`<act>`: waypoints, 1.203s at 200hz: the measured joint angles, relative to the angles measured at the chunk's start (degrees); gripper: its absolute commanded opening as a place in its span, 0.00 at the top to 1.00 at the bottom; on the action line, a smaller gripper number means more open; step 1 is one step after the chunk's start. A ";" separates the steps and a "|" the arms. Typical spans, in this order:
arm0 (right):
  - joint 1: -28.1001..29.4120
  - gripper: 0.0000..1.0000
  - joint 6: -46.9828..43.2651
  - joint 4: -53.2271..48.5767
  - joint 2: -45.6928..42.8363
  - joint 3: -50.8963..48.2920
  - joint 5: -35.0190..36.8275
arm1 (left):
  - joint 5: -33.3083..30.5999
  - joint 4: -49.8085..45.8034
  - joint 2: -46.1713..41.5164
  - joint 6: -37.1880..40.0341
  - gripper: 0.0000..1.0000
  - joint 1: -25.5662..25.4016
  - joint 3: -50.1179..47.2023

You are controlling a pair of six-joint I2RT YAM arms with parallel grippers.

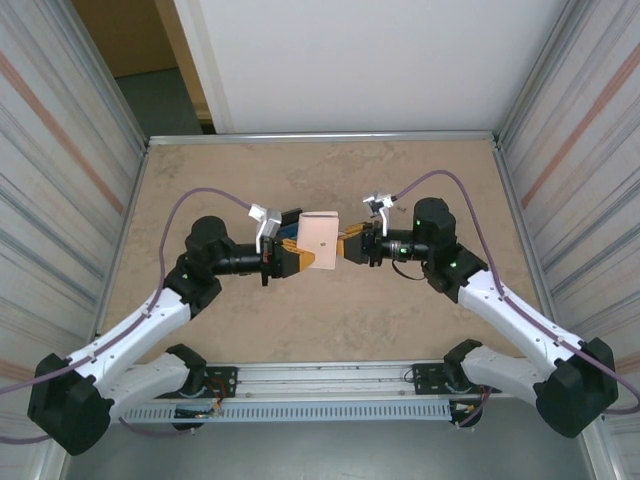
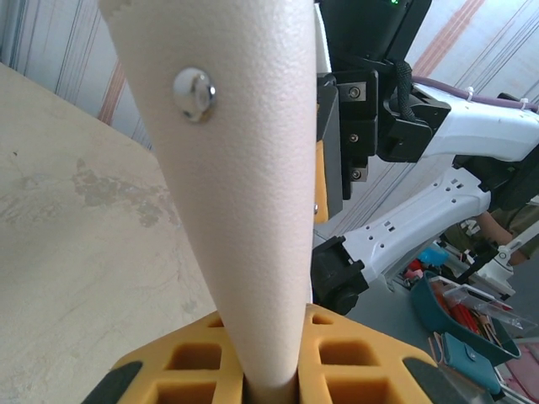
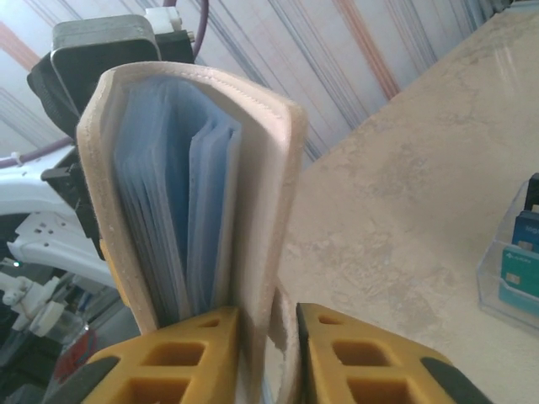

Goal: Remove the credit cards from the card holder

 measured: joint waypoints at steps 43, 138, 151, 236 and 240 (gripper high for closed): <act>0.96 1.00 -0.52 -0.61 -0.13 0.00 1.18 | -2.78 -1.73 -0.07 0.37 0.61 0.22 0.00; 2.58 1.00 -1.60 -11.72 -1.27 1.64 15.41 | -11.74 -6.36 -0.22 1.36 0.07 0.07 0.00; 3.21 1.00 -1.60 -13.07 -1.27 2.23 17.53 | -12.81 -6.25 -0.22 1.40 0.03 -0.55 -0.02; 5.18 1.00 -1.55 -16.48 -1.31 4.20 25.62 | -21.33 -6.03 1.29 1.46 0.54 -4.72 -0.02; 5.18 1.00 -1.55 -16.52 -1.31 4.20 25.79 | -21.51 -6.01 1.29 1.36 0.55 -4.83 -0.02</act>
